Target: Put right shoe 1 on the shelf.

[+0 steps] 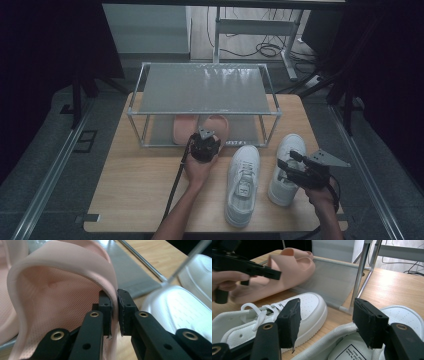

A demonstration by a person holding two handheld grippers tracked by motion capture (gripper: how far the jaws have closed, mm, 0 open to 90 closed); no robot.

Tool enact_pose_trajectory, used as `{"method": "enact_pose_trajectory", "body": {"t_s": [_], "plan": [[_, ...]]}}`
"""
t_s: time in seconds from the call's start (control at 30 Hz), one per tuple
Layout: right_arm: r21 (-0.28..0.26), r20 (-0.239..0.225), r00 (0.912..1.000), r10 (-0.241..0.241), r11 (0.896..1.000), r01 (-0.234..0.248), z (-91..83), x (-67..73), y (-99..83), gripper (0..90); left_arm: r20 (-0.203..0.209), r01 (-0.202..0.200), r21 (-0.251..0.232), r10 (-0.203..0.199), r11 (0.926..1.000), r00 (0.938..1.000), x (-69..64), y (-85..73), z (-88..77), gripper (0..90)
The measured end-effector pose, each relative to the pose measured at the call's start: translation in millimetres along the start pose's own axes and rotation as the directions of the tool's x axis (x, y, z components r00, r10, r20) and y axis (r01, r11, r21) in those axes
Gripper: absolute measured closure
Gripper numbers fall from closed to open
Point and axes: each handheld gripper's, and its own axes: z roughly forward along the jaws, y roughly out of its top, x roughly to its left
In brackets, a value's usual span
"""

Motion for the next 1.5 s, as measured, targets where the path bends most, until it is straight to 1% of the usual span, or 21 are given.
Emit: {"method": "enact_pose_trajectory", "body": {"t_s": [0.03,0.13,0.2,0.23,0.3,0.33,0.4,0.47,0.57,0.63,0.7,0.73,0.8,0.93,1.0,1.07,1.13,1.2,1.33,1.4,1.5], "plan": [[0.0,0.0,1.0,0.001,1.0,-0.001,0.1,-0.1,0.0,40.5,-0.013,0.012,-0.001,-0.012,0.9999,0.9999,0.0,1.3,4.6,83.1],[-0.001,-0.005,1.0,0.001,1.0,-0.001,-0.1,-0.5,0.0,40.5,-0.035,0.016,-0.009,-0.016,0.9998,0.9993,-1.0,4.4,11.4,83.2],[-0.001,-0.006,1.0,0.001,1.0,-0.001,-0.4,-0.5,0.0,40.5,-0.056,0.009,-0.02,-0.01,0.9998,0.9984,-2.0,6.9,15.1,83.2],[-0.001,-0.006,1.0,0.001,1.0,-0.001,-0.5,-0.5,0.1,40.5,-0.077,0.002,-0.025,-0.004,0.9997,0.997,-2.6,8.5,18.4,83.3],[0.001,-0.006,1.0,0.0,1.0,0.0,-0.1,-0.2,0.1,40.5,-0.093,-0.001,-0.036,-0.002,0.9994,0.9957,-2.9,9.0,22.1,83.5],[0.002,-0.007,1.0,-0.001,1.0,0.001,0.1,0.1,0.0,40.4,-0.097,0.004,-0.041,-0.008,0.9992,0.9952,-2.8,9.2,24.7,83.5],[0.004,-0.008,1.0,-0.001,1.0,0.001,0.5,0.2,-0.1,40.4,-0.101,0.015,-0.045,-0.019,0.9989,0.9947,-1.9,9.6,27.7,83.4],[0.005,-0.005,1.0,-0.001,1.0,0.001,0.8,0.0,-0.3,40.4,-0.095,0.022,-0.041,-0.026,0.9989,0.9951,-0.4,11.1,31.5,83.4],[0.006,-0.004,1.0,0.002,1.0,-0.002,0.9,-0.7,-0.8,40.4,-0.094,0.054,-0.049,-0.058,0.9973,0.9938,3.2,13.8,36.0,83.2],[0.006,-0.003,1.0,0.003,1.0,-0.003,1.0,-1.0,-1.0,40.4,-0.098,0.068,-0.045,-0.072,0.9967,0.9926,6.0,14.7,39.5,83.2],[0.006,-0.003,1.0,0.003,1.0,-0.003,1.2,-1.0,-1.1,40.4,-0.102,0.07,-0.044,-0.074,0.9966,0.992,6.0,15.6,42.4,83.3],[0.005,-0.003,1.0,0.003,1.0,-0.003,1.1,-0.9,-1.0,40.4,-0.105,0.08,-0.045,-0.084,0.9958,0.9909,5.7,16.1,44.2,83.2],[0.002,-0.005,1.0,0.002,1.0,-0.002,0.3,-0.6,-0.5,40.4,-0.106,0.082,-0.046,-0.087,0.9956,0.9906,6.7,17.8,47.1,83.0],[-0.01,0.001,1.0,0.007,1.0,-0.007,-2.1,-1.8,0.1,40.6,-0.11,0.106,-0.053,-0.112,0.9929,0.9877,9.4,20.0,50.1,82.4],[-0.01,0.003,0.9999,0.01,1.0,-0.01,-2.5,-2.8,-0.1,40.6,-0.111,0.11,-0.05,-0.115,0.9927,0.9871,9.9,20.6,51.0,82.0],[-0.009,0.002,0.9999,0.012,1.0,-0.011,-2.6,-3.0,-0.3,40.5,-0.117,0.107,-0.047,-0.112,0.9932,0.9868,9.3,20.4,51.5,80.8],[-0.008,0.001,1.0,0.008,1.0,-0.008,-2.3,-2.7,-0.4,40.5,-0.127,0.1,-0.046,-0.105,0.9939,0.9863,9.0,19.8,50.2,76.4],[-0.008,0.0,1.0,0.007,1.0,-0.007,-2.3,-2.4,-0.4,40.5,-0.126,0.098,-0.042,-0.103,0.9943,0.9867,8.9,19.3,47.2,70.6],[-0.004,0.0,1.0,0.004,1.0,-0.004,-1.1,-2.1,-0.8,40.5,-0.096,0.087,-0.046,-0.091,0.9951,0.9912,6.8,17.1,35.2,65.5],[-0.001,-0.001,1.0,0.004,1.0,-0.004,-0.3,-1.1,-0.8,40.5,-0.075,0.069,-0.043,-0.072,0.9967,0.9945,5.8,14.1,25.8,63.9],[-0.002,-0.003,1.0,0.001,1.0,-0.001,-0.2,0.0,-0.4,40.5,-0.047,0.06,-0.032,-0.062,0.9977,0.997,6.7,8.7,13.7,63.2]]}}
